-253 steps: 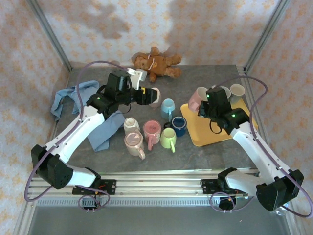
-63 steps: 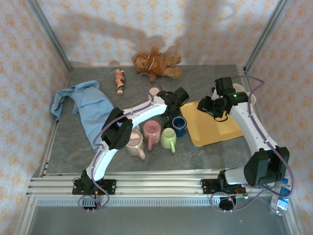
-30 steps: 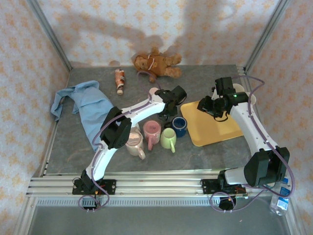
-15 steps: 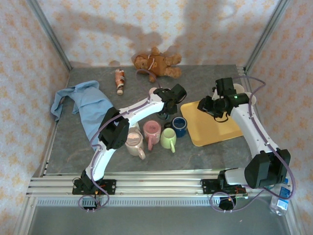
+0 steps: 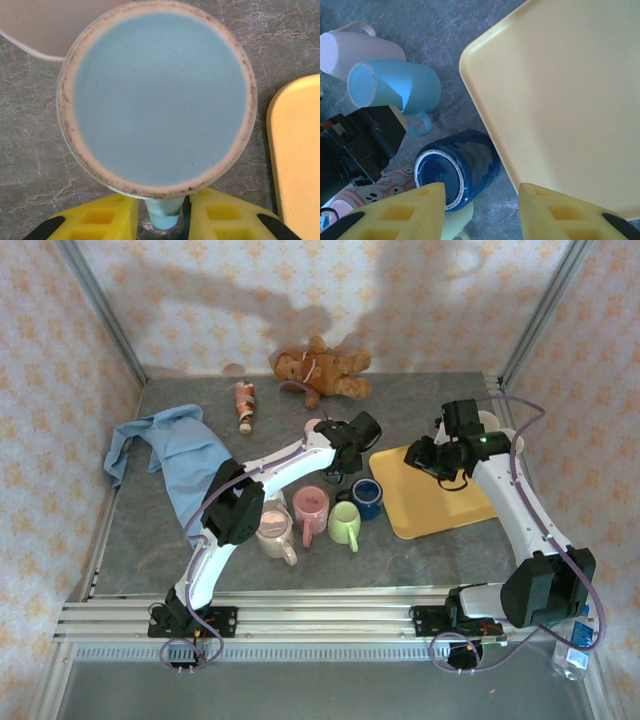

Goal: Turn the mug right side up

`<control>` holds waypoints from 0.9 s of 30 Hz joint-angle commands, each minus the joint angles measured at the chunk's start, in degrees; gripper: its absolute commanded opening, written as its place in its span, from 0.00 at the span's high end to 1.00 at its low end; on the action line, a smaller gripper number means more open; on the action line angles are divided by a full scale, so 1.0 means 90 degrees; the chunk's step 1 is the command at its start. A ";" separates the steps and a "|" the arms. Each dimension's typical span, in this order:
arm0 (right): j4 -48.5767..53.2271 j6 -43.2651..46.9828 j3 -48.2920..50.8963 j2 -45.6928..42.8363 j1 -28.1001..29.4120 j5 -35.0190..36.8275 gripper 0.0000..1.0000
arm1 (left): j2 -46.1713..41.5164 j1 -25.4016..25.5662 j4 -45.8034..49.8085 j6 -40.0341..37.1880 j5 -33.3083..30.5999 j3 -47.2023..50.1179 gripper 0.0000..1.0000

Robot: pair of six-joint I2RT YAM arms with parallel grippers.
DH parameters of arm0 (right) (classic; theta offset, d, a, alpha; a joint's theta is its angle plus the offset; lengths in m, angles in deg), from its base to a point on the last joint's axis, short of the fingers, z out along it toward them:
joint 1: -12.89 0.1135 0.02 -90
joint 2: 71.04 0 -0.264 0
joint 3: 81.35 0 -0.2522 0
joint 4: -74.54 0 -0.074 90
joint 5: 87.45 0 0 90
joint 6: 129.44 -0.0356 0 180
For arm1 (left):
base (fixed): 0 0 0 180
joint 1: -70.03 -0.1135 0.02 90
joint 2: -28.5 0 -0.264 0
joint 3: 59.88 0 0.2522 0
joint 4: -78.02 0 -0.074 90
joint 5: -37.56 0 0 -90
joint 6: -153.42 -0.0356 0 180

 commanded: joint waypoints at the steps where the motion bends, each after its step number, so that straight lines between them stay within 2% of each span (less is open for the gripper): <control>1: -0.0049 -0.0045 0.0081 -0.0150 -0.0036 0.0080 0.58 | 0.0098 -0.0049 0.0261 0.0019 -0.0089 -0.0004 0.70; 16: -0.0104 -0.0060 0.0141 -0.0133 -0.0035 0.0050 0.58 | 0.0284 -0.0073 0.0318 -0.0006 0.0032 -0.0119 0.70; 23: -0.0096 -0.0052 0.0121 -0.0145 -0.0035 0.0057 0.58 | 0.0245 -0.0079 0.0271 -0.0006 0.0036 -0.0080 0.74; 27: -0.0085 -0.0052 0.0093 -0.0159 -0.0038 0.0072 0.58 | 0.0236 -0.0098 0.0291 -0.0039 0.0018 -0.0116 0.80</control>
